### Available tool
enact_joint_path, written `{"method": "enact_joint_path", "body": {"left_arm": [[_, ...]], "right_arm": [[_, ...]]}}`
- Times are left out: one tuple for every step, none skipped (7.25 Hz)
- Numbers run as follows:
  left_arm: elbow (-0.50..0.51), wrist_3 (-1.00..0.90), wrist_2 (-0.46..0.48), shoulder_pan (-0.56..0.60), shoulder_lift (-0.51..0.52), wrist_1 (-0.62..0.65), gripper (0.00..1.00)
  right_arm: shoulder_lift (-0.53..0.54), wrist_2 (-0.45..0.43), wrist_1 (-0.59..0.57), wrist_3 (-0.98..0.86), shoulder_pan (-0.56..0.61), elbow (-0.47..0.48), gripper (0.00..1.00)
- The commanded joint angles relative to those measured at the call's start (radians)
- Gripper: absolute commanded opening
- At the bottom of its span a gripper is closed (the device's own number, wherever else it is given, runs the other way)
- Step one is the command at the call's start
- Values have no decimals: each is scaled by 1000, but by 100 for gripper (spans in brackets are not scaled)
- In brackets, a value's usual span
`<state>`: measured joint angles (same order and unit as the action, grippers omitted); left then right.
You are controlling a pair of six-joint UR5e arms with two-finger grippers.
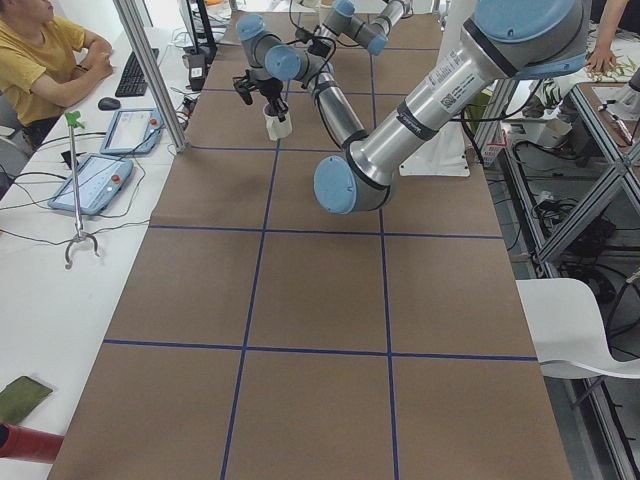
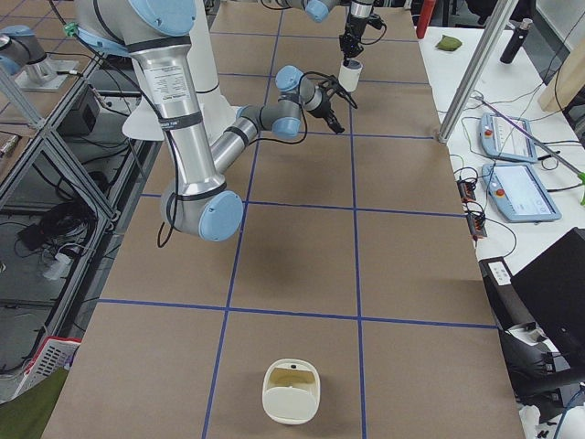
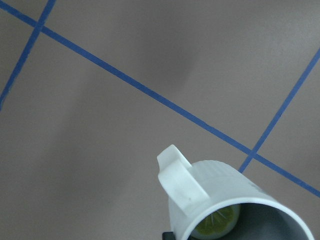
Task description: Left arm hands cup to right arm to dump lemon
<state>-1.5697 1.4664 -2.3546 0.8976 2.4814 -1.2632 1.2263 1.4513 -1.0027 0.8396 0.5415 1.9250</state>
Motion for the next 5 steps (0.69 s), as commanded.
{"method": "enact_joint_path", "body": {"left_arm": [[138,64,0,-11,118,-1,0],[157,69,0,-14,131,-1,0],[169,83,-2,-14,131,-2,0],[175,104,-3,-29,137,-2,0],[177,132,-3,-49,154,-2,0]], "right_arm": [[-31,-254,-1,-11,-145,5,100],[-37,-355,-1,-14,-205,5,100],[-71,-429,-1,-14,-251,2,100],[-114,-477,-1,-13,-279,-4,100],[-120,-511,-1,-4,-300,-9,100]]}}
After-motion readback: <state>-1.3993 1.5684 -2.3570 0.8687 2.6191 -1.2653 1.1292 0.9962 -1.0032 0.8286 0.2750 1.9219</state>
